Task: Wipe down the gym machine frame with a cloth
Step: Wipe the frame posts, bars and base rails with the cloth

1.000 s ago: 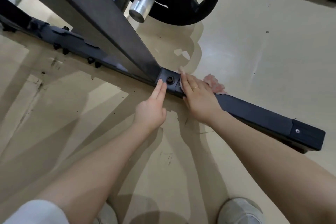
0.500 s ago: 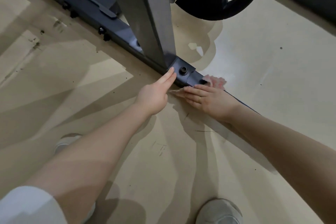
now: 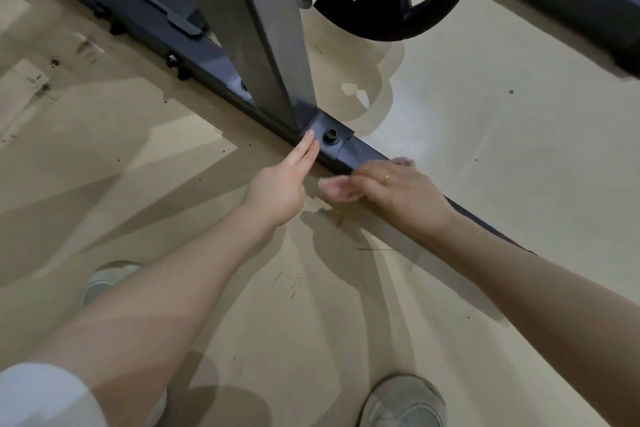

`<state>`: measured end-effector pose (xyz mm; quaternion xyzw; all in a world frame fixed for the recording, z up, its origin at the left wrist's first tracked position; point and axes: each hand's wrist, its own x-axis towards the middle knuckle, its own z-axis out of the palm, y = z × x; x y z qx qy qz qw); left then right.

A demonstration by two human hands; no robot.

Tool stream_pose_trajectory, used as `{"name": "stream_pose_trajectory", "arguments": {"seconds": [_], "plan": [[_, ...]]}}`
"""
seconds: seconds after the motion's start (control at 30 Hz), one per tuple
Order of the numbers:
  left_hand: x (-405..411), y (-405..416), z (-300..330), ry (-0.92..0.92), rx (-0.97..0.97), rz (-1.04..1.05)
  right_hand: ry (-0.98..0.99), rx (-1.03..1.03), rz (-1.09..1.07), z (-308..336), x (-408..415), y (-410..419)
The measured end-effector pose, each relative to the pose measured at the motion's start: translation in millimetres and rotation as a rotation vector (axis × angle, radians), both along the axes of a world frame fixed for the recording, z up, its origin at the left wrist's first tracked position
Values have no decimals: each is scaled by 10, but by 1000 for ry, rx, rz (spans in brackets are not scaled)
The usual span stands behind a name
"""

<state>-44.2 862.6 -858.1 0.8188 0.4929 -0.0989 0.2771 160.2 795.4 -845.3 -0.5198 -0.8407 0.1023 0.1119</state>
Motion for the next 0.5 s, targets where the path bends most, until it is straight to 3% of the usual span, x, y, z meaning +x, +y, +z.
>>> {"name": "stream_pose_trajectory", "arguments": {"seconds": [0.07, 0.13, 0.23, 0.3, 0.33, 0.43, 0.5], "plan": [[42, -39, 39, -123, 7, 72, 247, -189, -314, 211, -26, -71], [105, -101, 126, -462, -32, 269, 459, -266, -547, 318, -59, -79], [213, -272, 338, -874, -474, 607, 850, -394, -734, 453, -171, -24], [271, -354, 388, -981, -749, 718, 1081, -506, -760, 497, -232, -2], [287, -391, 397, -1019, -792, 722, 1125, -538, -742, 504, -247, -10], [292, -348, 415, -1064, -711, 694, 1108, -673, -715, 452, -215, -58], [224, -268, 421, -1024, -626, 562, 1178, -878, -811, 431, -159, -60]]}}
